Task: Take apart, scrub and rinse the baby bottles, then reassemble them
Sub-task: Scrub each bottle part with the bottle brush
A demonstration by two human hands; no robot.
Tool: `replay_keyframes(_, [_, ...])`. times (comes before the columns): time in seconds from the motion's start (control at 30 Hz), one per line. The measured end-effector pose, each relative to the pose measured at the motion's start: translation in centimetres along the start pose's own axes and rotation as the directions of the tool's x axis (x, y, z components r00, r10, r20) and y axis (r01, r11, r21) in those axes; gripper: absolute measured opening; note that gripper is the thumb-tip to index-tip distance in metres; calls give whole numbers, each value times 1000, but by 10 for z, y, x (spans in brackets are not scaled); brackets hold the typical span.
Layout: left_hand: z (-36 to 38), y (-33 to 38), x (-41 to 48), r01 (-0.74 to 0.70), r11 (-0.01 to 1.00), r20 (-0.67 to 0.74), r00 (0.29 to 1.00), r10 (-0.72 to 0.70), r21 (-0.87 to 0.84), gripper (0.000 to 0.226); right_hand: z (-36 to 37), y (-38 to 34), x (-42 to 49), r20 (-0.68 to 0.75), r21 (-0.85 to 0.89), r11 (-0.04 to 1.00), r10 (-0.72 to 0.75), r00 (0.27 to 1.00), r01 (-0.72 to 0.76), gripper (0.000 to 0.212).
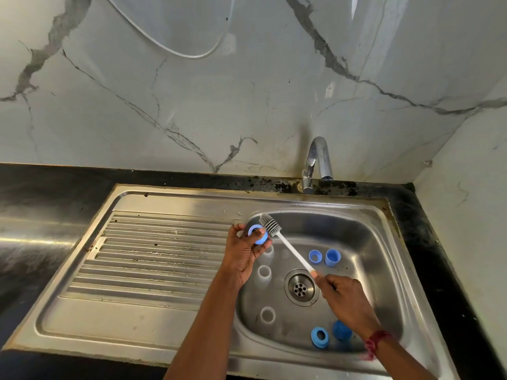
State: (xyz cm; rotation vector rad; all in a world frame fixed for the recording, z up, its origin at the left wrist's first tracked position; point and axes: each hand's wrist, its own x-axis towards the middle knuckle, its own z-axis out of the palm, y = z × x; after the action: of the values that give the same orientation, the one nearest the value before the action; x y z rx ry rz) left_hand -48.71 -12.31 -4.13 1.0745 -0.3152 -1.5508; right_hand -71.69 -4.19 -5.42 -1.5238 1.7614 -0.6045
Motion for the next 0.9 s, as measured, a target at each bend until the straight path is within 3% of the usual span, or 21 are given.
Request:
replay_keyframes(0.1, [6,-2,-3,95,992,29,995,-93,-85,12,4,4,-2,0,-36,999,-8,1000,8,62])
replay_keyframes(0.2, [12,-2,-7,160,971,36,987,-156,-180,9,5,8,-3,-9,-73,997,-11,1000,10,62])
replay_keyframes(0.47, [20,-12,3,233,872,61,971,-229,-431,35,-6,2,-10,-50,-158,987,-50,998,42,59])
replay_keyframes(0.6, [19,-14,9,186,888,7,979,-201,-420,38,-8,3,-14,-86,-287,952,-134,987,104,56])
replay_keyframes(0.7, [21,-14,11,154,894,-58,979,-196,-420,54,-7,9,-15,-79,-341,931,-169,982,132,55])
replay_keyframes(0.8, [20,-15,14,50,918,-126,986,-108,-394,67,-8,12,-18,-43,-357,926,-143,989,119,55])
replay_keyframes(0.9, [18,-18,18,-9,949,-175,983,-49,-316,64,-9,5,-19,-52,-354,930,-122,991,96,54])
